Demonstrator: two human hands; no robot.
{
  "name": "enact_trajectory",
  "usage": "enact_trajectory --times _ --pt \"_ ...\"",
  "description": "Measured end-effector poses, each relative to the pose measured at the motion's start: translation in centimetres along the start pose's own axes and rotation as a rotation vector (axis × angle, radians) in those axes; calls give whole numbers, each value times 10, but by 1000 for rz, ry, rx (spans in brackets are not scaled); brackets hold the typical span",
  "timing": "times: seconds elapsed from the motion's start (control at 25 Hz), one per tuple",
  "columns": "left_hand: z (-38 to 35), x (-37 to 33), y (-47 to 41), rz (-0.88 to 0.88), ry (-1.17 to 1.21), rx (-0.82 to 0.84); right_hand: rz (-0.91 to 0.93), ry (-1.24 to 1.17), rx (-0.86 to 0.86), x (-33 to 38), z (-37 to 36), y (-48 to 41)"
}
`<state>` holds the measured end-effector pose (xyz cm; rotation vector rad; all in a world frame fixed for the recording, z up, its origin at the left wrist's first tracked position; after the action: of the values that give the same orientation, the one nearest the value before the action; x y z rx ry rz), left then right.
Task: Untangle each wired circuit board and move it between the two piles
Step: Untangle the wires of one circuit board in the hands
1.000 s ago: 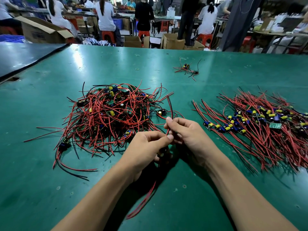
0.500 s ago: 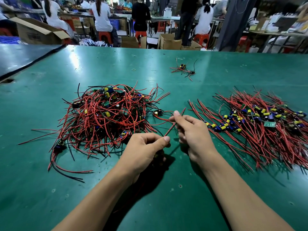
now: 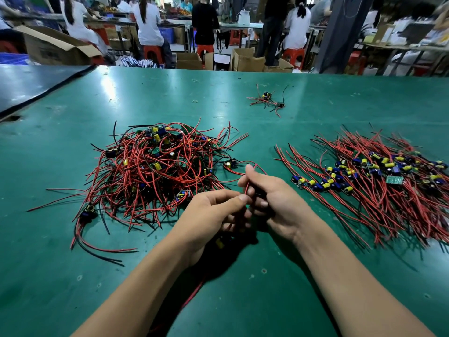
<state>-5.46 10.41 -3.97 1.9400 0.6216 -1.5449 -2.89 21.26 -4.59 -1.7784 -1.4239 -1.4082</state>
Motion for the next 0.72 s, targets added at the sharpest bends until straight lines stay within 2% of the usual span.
enact_trajectory --times 0.24,0.44,0.52,0.72 --pt "0 0 4 -57 -10 -86 46 210 113 -17 -16 8" --pt "2 -5 6 -93 29 -134 68 337 41 -2 -8 3" --pt "1 -6 6 -107 25 -124 21 259 20 -2 -7 1" --pt "-4 -7 5 -104 58 -62 -128 -221 90 -10 -19 1"
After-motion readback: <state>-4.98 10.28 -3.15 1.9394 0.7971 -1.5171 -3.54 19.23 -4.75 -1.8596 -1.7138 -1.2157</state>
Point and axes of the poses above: each hand's wrist, its own y-axis away from the middle knuckle, its own z-axis out of the back of the hand, x = y × z, the point moved 9 cm from there along -y, towards the middle knuckle, and after that the axes turned 4 degrees about -y, right-handed, at the moved point
